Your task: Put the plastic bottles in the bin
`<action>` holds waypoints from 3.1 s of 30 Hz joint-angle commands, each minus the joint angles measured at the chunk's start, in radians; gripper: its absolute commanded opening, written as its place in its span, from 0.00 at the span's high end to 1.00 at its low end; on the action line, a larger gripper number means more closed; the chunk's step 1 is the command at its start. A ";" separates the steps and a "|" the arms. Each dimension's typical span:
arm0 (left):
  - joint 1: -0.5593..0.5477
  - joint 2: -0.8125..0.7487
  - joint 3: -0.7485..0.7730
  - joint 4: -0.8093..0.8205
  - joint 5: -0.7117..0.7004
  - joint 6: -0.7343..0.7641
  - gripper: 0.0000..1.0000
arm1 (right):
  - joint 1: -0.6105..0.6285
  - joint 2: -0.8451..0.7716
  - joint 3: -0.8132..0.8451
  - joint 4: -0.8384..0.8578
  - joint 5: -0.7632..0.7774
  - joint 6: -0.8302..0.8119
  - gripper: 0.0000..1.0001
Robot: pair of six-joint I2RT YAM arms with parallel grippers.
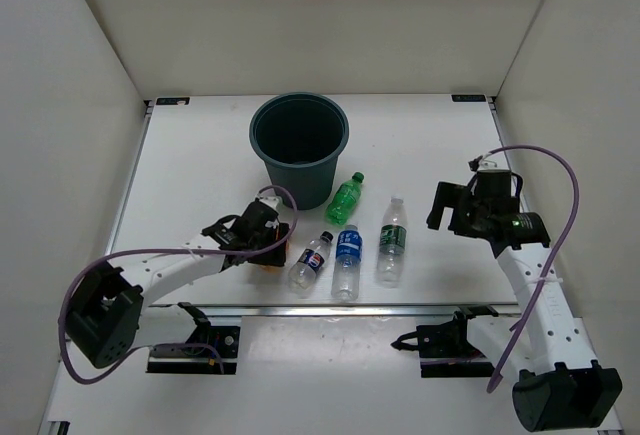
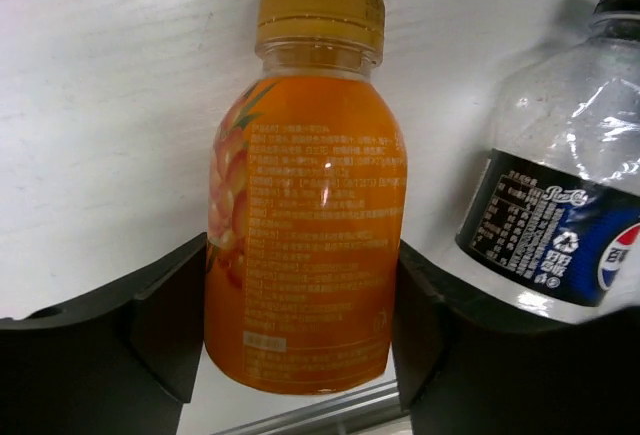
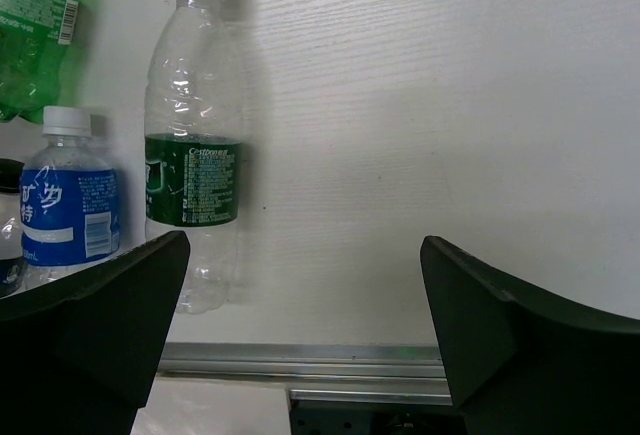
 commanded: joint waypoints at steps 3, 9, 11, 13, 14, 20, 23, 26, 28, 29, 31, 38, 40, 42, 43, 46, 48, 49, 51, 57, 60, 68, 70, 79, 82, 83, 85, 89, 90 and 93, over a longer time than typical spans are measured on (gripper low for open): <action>0.004 -0.060 0.001 0.025 -0.023 -0.016 0.42 | -0.004 -0.020 -0.019 0.047 -0.009 0.007 0.03; 0.064 -0.278 0.065 -0.165 -0.010 0.003 0.54 | 0.023 -0.024 -0.076 0.060 -0.029 0.019 0.04; 0.073 -0.353 0.125 -0.232 0.021 0.035 0.54 | 0.032 -0.018 -0.085 0.070 -0.036 0.019 0.04; 0.058 -0.396 0.218 -0.278 0.097 0.079 0.57 | 0.028 -0.003 -0.098 0.090 -0.043 0.019 0.04; 0.047 -0.390 0.299 -0.310 0.113 0.079 0.57 | 0.031 -0.004 -0.104 0.093 -0.050 0.016 0.04; -0.007 -0.256 0.624 -0.270 0.161 0.127 0.60 | 0.043 0.019 -0.111 0.135 -0.066 0.021 0.04; 0.045 -0.168 0.716 -0.181 0.132 0.159 0.59 | 0.063 0.026 -0.121 0.159 -0.078 0.030 0.04; 0.055 -0.007 0.795 -0.087 0.073 0.179 0.52 | 0.107 0.057 -0.114 0.175 -0.073 0.047 0.05; 0.047 0.108 0.904 -0.088 0.020 0.207 0.45 | 0.153 0.095 -0.113 0.179 -0.041 0.059 0.05; 0.050 0.180 0.936 -0.093 -0.017 0.199 0.44 | 0.166 0.101 -0.105 0.187 -0.038 0.057 0.05; 0.081 0.255 1.010 -0.096 -0.036 0.181 0.43 | 0.180 0.103 -0.108 0.207 -0.030 0.061 0.05; 0.127 0.297 1.017 -0.096 -0.086 0.174 0.41 | 0.210 0.175 -0.081 0.239 -0.007 0.077 0.05; 0.134 0.305 1.016 -0.117 -0.089 0.179 0.24 | 0.236 0.212 -0.072 0.247 0.017 0.080 0.05; 0.132 0.309 1.024 -0.147 -0.085 0.184 0.01 | 0.290 0.242 -0.076 0.262 0.034 0.091 0.04; 0.125 0.308 1.024 -0.144 -0.094 0.194 0.02 | 0.301 0.265 -0.076 0.273 0.033 0.108 0.04; 0.124 0.279 1.047 -0.171 -0.117 0.208 0.02 | 0.322 0.331 -0.079 0.308 0.028 0.116 0.03; 0.125 0.245 1.064 -0.200 -0.141 0.213 0.02 | 0.341 0.365 -0.061 0.319 0.031 0.123 0.01; 0.130 0.211 1.056 -0.209 -0.155 0.219 0.01 | 0.345 0.387 -0.061 0.339 0.031 0.133 0.01; 0.139 0.155 1.023 -0.237 -0.175 0.224 0.01 | 0.361 0.428 -0.055 0.353 0.034 0.139 0.02; 0.211 -0.138 0.700 -0.334 -0.235 0.141 0.01 | 0.364 0.535 -0.045 0.371 0.072 0.154 0.12; 0.273 -0.316 0.519 -0.404 -0.246 0.063 0.01 | 0.351 0.545 -0.052 0.385 0.056 0.179 0.44; 0.333 -0.559 0.227 -0.492 -0.193 -0.035 0.01 | 0.272 0.442 0.106 0.275 0.089 0.108 0.67; 0.323 -0.561 0.228 -0.486 -0.214 -0.066 0.01 | 0.266 0.433 0.204 0.247 0.083 0.065 0.70; 0.365 -0.541 0.142 -0.404 -0.068 -0.040 0.02 | 0.442 0.711 0.993 0.205 0.077 -0.099 0.71; 0.351 -0.530 0.147 -0.378 -0.037 -0.039 0.01 | 0.506 0.864 1.168 0.257 -0.016 -0.093 0.71; 0.351 -0.525 0.136 -0.369 -0.031 -0.042 0.02 | 0.526 0.923 1.227 0.271 -0.029 -0.078 0.71; 0.355 -0.530 0.136 -0.358 -0.004 -0.043 0.01 | 0.551 1.008 1.318 0.271 -0.058 -0.078 0.68; 0.313 -0.502 0.119 -0.309 0.084 0.001 0.01 | 0.595 1.158 1.498 0.229 -0.033 -0.076 0.61; 0.300 -0.498 0.115 -0.283 0.095 0.003 0.01 | 0.603 1.184 1.525 0.224 -0.032 -0.081 0.60; 0.239 -0.479 0.102 -0.256 0.110 0.016 0.01 | 0.602 1.194 1.525 0.222 -0.041 -0.076 0.47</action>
